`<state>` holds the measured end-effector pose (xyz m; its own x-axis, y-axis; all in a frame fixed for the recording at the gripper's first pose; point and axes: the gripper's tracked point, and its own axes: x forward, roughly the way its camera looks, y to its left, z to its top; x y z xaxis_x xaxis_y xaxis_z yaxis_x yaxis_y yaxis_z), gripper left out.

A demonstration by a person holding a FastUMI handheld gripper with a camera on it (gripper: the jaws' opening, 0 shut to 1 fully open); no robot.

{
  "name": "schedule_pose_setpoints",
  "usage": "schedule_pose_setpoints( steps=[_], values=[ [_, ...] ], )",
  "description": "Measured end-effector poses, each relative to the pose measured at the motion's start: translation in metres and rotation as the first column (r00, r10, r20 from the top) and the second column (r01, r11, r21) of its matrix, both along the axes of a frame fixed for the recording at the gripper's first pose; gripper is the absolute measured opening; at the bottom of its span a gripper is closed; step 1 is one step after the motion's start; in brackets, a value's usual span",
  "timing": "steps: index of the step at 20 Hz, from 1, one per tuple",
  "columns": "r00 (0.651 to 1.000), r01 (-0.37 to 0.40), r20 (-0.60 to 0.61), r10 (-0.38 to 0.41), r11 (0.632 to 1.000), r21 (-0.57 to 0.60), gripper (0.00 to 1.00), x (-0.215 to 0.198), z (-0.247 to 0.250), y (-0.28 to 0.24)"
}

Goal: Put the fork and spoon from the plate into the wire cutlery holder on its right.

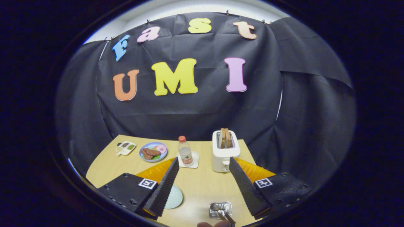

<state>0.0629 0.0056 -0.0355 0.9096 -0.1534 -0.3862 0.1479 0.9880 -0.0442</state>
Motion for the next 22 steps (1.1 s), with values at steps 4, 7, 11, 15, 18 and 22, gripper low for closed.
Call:
schedule_pose_setpoints(
  steps=[4, 7, 11, 15, 18, 22],
  values=[
    [0.987, 0.032, 0.156, -0.029, 0.999, -0.023, 0.96, -0.024, 0.039, 0.003],
    [0.969, 0.053, 0.245, -0.040, 0.998, -0.045, 0.96, -0.045, 0.055, 0.007],
    [0.952, 0.052, 0.304, -0.037, 0.998, -0.042, 0.96, -0.061, 0.060, 0.023],
    [0.949, 0.043, 0.313, -0.029, 0.998, -0.037, 0.96, -0.068, 0.060, 0.035],
    [0.944, 0.046, 0.330, -0.030, 0.998, -0.041, 0.96, -0.071, 0.062, 0.042],
    [0.941, 0.029, 0.337, -0.016, 0.999, -0.035, 0.96, -0.071, 0.062, 0.057]
  ],
)
